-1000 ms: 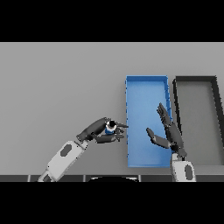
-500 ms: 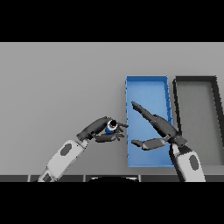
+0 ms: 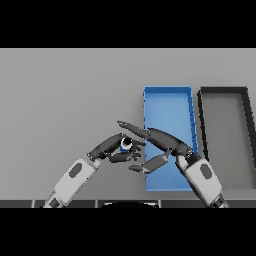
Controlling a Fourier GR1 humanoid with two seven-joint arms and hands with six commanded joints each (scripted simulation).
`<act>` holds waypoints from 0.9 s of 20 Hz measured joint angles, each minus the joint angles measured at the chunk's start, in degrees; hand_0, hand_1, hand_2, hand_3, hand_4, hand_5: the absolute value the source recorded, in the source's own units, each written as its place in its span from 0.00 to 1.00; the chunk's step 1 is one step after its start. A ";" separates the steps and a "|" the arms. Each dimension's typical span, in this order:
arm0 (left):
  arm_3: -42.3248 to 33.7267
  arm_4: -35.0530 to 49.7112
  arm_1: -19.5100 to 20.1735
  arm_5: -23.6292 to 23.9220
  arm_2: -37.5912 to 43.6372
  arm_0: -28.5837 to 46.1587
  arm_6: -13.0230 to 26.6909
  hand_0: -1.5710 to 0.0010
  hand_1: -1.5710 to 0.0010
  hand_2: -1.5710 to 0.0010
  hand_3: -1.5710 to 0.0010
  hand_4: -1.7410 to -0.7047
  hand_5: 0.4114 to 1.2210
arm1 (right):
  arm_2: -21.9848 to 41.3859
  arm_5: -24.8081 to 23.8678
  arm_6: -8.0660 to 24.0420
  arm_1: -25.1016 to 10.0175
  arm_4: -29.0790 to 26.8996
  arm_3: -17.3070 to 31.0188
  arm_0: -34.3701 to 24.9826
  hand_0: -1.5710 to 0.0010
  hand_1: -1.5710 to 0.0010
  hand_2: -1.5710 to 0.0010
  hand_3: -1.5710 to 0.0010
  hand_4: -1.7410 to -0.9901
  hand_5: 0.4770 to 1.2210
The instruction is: Pick up the blue pipe and place it into the blue bin.
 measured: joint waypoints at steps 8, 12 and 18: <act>0.86 2.35 -0.20 -2.09 1.10 -1.24 1.94 0.00 0.00 0.00 0.08 0.02 1.00 | 2.11 0.99 3.21 5.80 1.64 9.32 -8.34 1.00 0.99 0.97 1.00 0.68 0.05; 0.40 1.66 0.14 -3.35 0.70 -0.89 -0.30 0.21 0.29 0.30 0.41 0.12 1.00 | 1.91 3.61 2.16 6.73 0.74 13.13 -11.07 0.82 0.80 0.79 0.85 0.52 0.07; -0.18 -1.23 0.14 -0.56 0.51 -0.85 0.28 0.22 0.23 0.24 0.67 0.05 0.98 | 3.56 4.33 4.31 9.08 -2.78 14.97 -12.47 0.23 0.22 0.22 0.30 0.33 0.31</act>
